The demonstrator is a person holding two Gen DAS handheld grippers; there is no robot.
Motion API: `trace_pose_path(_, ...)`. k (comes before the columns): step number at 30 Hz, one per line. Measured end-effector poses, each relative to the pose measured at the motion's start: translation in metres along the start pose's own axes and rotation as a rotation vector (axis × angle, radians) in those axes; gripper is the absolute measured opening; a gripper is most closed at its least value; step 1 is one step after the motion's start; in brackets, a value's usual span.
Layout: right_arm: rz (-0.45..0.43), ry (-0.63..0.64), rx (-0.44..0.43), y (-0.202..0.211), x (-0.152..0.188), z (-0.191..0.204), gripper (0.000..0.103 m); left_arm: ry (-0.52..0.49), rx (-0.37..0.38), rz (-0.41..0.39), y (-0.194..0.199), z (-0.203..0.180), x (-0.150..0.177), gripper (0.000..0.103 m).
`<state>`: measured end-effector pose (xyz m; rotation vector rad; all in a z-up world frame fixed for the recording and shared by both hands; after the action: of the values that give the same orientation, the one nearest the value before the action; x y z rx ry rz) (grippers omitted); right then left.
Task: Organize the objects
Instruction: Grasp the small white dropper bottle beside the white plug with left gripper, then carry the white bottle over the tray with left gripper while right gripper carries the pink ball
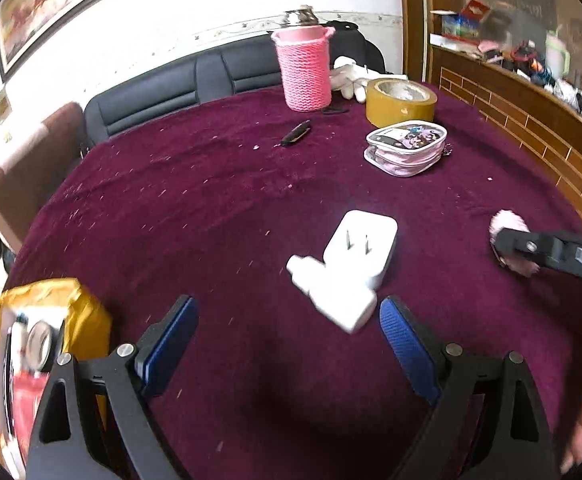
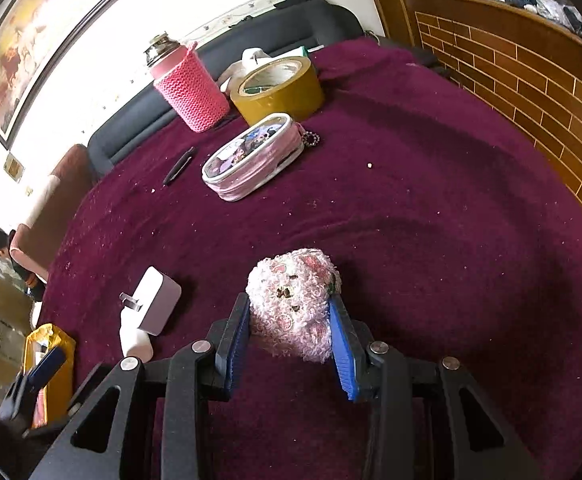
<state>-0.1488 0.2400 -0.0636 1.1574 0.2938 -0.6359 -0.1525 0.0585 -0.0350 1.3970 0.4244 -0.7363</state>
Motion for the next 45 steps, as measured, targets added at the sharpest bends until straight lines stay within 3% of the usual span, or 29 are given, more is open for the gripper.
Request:
trace_pose_path(5,0.007,0.003,-0.023,-0.001,0.0,0.004,0.042,-0.081,-0.015,-0.007,-0.024,-0.012,-0.01,0.091)
trace_pose_path(13,0.005,-0.008,-0.031,-0.002,-0.001,0.005,0.042,-0.102,0.059,0.033,-0.034,-0.024,-0.006,0.09)
trace_pose_path(16,0.014,-0.009,-0.03,-0.004,0.002,0.005,0.042,-0.073,0.075,0.055,-0.037,-0.023,-0.003,0.078)
trace_pose_path(19,0.026,-0.018,-0.032,-0.008,0.002,0.004,0.042,-0.005,0.133,0.079,-0.035,-0.02,0.0,0.044)
trace_pose_path(20,0.031,-0.022,-0.035,-0.009,0.003,0.004,0.042,-0.004,0.105,0.093,-0.036,-0.018,0.002,0.032)
trace_pose_path(30,0.025,0.012,-0.029,-0.011,0.005,0.01,0.042,0.064,0.157,0.055,0.005,-0.012,0.011,0.025)
trace_pose_path(37,-0.005,0.079,-0.002,-0.008,0.008,0.019,0.041,0.055,0.214,-0.009,0.063,-0.013,0.022,0.025)
trace_pose_path(45,-0.018,0.091,0.011,-0.01,0.01,0.019,0.041,0.039,0.206,-0.075,0.134,0.009,0.049,0.025)
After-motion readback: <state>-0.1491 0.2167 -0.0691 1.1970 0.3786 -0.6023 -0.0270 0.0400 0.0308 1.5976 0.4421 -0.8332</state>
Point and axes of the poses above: each gripper's, at about its wrist camera, not at the fingertips, and y roughly against the way its jaws point, z to its left, x to its underside, the point moved 9 cm from there along -y, roughly the way its jaws point, and after that the axes turned 1 degree about -y, right-handed, at the moved point
